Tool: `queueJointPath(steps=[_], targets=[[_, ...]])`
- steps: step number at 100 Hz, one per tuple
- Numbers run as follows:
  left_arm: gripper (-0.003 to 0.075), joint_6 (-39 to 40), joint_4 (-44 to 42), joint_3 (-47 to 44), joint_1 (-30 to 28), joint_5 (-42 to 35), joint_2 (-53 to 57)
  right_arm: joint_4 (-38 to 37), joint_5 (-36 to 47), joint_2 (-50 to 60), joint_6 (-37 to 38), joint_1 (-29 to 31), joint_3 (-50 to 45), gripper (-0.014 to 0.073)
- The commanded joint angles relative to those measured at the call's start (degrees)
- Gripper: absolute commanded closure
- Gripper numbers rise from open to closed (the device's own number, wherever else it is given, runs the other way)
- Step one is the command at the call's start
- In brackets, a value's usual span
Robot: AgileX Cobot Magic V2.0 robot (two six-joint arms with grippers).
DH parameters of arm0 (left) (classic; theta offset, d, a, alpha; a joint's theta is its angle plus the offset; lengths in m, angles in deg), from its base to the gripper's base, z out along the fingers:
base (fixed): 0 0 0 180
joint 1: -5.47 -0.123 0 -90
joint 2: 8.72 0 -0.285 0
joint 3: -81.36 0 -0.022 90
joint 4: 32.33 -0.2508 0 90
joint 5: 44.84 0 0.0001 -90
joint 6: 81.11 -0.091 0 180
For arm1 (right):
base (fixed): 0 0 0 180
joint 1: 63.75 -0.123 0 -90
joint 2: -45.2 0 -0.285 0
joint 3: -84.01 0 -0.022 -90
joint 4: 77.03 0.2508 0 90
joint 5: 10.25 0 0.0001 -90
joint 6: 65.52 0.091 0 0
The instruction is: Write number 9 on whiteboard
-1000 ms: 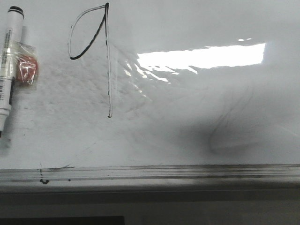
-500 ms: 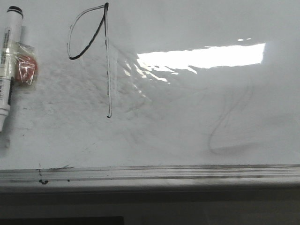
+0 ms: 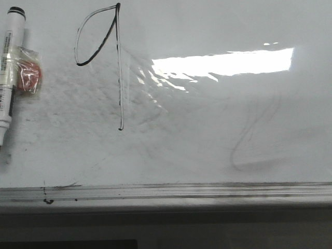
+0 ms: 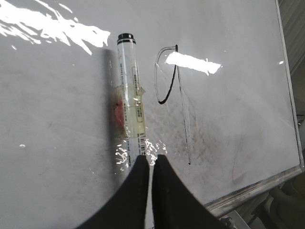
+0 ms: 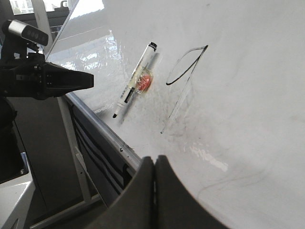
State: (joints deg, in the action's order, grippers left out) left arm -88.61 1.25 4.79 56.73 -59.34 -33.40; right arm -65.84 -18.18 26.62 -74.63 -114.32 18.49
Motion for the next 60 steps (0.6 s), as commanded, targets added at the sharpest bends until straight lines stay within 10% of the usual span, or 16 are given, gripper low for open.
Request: queueJointPath(steps=[1,30,60], targets=[[0.0741,-0.24,-0.48,-0.28,0.06,-3.49,-0.35,-0.62,4.42,-0.45,-0.44,0.24,1.39,0.0658],[0.0741,-0.24,-4.78,-2.52,-2.73,-1.4,5.44,-0.62,4.42,-0.45,-0.44,0.24,1.39,0.0658],[0.0741,6.01,-22.89,-2.52,-20.76,9.74,12.62,-0.62,4.42,-0.45,-0.44,0.24,1.39,0.0658]])
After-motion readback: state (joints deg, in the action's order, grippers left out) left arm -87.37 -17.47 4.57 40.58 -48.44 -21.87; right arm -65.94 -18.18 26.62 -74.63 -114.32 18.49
